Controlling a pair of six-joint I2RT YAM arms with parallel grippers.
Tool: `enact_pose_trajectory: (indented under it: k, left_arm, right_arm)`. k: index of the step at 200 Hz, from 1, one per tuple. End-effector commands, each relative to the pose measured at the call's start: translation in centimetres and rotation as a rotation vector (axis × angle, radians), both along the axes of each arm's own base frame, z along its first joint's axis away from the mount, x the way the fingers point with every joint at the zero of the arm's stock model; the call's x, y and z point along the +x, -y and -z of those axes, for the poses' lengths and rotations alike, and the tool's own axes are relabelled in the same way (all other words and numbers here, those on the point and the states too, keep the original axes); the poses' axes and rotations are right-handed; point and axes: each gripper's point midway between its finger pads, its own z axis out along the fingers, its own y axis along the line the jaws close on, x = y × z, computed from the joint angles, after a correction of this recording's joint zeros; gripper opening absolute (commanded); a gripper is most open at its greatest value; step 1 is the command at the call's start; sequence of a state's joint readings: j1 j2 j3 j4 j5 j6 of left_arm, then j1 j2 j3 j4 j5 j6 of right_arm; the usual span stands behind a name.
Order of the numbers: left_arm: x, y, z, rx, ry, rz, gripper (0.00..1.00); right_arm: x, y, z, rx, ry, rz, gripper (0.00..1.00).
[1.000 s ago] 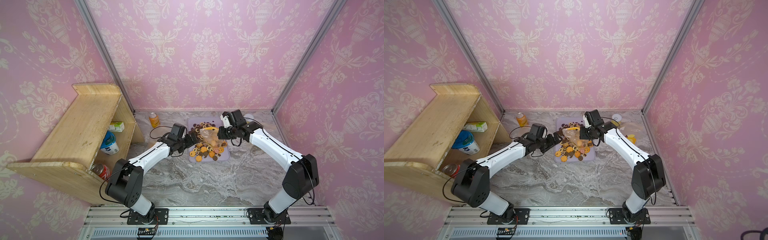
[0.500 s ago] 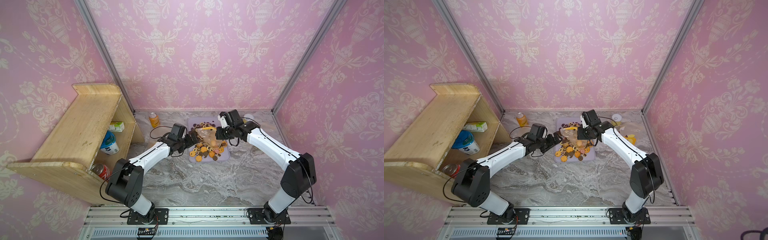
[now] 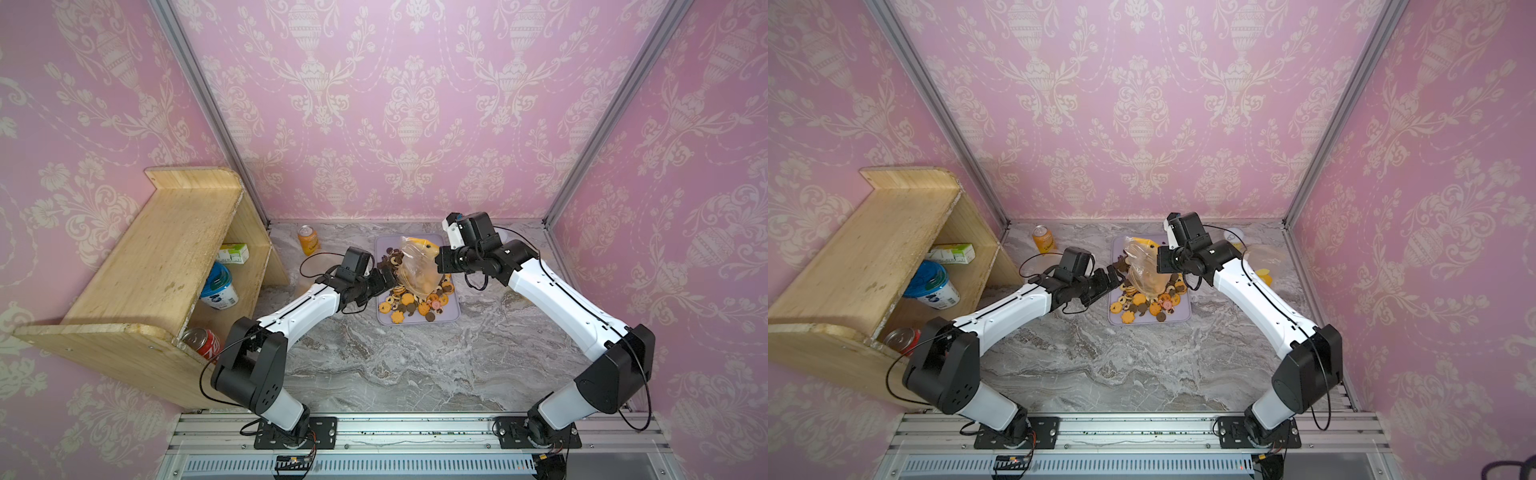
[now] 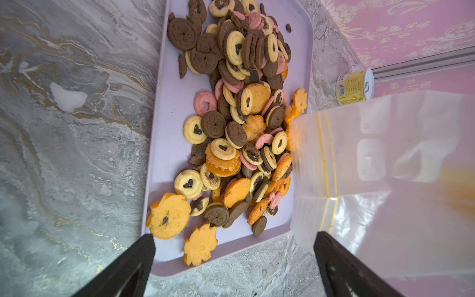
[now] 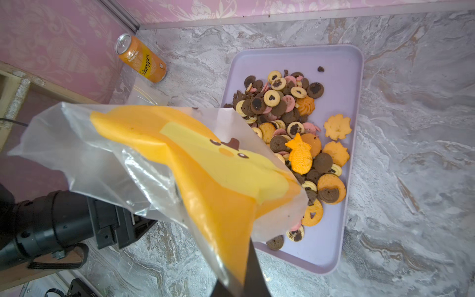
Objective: Pour cookies out of the ziploc bag
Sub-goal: 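Pour the cookies out of the ziploc bag onto the tray.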
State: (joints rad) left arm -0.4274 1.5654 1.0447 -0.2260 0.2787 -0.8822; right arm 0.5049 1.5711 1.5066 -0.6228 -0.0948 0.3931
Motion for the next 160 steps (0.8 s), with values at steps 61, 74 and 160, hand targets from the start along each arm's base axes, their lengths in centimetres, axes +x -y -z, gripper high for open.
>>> enact_pose_trajectory:
  k: [61, 74, 160]
  left_arm:
    - [-0.6, -0.5, -0.8, -0.005, -0.006, -0.013, 0.99]
    - [-0.6, -0.5, -0.7, -0.001, -0.008, -0.01, 0.99]
    - [-1.3, -0.8, -0.5, 0.01, -0.015, -0.007, 0.99]
  right_arm:
    - [0.2, -1.3, 4.4, -0.059, -0.085, -0.022, 0.0]
    - [0.0, -0.7, 2.1, -0.044, -0.051, -0.008, 0.0]
    - [0.4, -1.3, 4.5, -0.015, -0.101, 0.006, 0.0]
